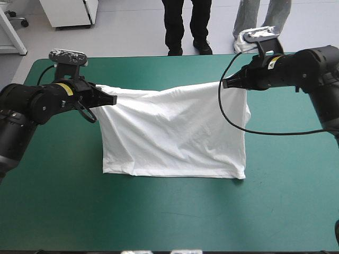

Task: Fold the cloth

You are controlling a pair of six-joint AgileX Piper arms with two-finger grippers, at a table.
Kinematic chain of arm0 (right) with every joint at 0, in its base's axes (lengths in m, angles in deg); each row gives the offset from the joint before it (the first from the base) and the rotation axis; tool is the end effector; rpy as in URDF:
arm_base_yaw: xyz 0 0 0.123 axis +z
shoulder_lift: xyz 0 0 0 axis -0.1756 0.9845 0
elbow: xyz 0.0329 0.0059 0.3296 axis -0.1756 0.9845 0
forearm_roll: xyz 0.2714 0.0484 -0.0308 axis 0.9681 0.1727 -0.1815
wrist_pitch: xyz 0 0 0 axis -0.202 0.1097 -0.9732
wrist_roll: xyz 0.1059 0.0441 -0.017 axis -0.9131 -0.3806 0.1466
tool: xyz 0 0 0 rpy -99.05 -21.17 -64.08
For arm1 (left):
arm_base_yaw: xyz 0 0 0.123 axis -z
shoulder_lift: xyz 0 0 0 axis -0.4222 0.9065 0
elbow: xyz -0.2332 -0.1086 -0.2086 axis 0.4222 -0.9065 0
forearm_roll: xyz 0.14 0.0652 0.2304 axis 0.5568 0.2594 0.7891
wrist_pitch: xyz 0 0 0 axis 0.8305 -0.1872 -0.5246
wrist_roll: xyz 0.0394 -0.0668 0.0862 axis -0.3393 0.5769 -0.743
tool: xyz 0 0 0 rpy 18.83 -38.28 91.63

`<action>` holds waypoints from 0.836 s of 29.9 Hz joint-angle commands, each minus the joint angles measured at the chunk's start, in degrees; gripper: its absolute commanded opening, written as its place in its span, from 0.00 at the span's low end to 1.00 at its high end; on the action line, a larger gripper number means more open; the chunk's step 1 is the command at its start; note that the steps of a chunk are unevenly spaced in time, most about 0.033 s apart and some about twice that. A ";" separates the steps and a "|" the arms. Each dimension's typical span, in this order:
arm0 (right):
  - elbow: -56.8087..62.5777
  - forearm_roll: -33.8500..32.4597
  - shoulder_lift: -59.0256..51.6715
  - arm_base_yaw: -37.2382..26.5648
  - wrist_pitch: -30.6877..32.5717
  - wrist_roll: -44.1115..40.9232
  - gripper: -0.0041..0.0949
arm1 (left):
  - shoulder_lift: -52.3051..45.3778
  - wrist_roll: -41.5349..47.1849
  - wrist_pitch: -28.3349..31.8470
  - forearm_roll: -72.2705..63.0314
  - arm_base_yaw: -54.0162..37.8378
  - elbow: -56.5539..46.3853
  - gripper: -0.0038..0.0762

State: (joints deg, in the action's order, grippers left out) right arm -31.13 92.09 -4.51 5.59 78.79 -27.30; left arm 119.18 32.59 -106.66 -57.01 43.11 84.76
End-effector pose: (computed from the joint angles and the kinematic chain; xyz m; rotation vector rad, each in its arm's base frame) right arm 0.3183 0.1093 0.5151 -0.4034 2.2563 0.3292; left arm 0.2789 -0.0885 0.4811 0.2952 2.2141 -0.1687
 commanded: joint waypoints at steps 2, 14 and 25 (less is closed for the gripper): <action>-4.57 0.49 -6.04 -0.46 -2.49 -0.75 0.02 | -6.13 -1.35 3.20 -3.45 0.02 3.60 0.04; -5.36 0.08 -12.70 -0.46 -4.15 -1.68 0.02 | -10.64 -3.54 3.21 -10.42 0.02 10.84 0.04; -5.25 -6.95 -5.94 -0.46 -13.62 -4.43 0.02 | -1.98 -3.23 13.32 -9.80 0.02 11.66 0.04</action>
State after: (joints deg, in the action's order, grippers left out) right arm -34.81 87.52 -11.50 5.48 73.64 -31.25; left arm 115.04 29.37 -102.61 -66.30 43.11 94.09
